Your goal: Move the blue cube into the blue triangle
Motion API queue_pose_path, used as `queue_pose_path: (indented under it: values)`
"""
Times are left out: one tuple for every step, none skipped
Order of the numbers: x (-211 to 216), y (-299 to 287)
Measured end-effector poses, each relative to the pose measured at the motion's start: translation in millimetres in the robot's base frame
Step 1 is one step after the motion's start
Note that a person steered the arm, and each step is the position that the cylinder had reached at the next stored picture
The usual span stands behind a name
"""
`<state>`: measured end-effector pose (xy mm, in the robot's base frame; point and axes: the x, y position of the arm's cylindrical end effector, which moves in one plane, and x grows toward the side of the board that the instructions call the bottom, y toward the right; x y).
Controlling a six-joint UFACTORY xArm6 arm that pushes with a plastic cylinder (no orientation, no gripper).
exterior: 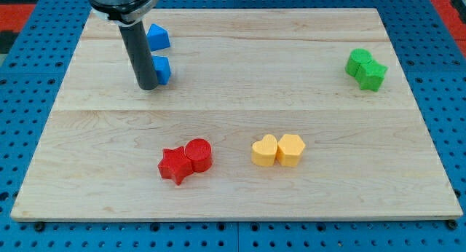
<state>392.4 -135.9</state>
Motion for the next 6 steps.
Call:
queue_pose_path:
  values:
    - [-8.0,14.4]
    - [-25.1,19.0]
    - [-43.4,19.0]
    - [-52.6,22.9]
    - [-55.6,38.5]
    - [-62.9,47.9]
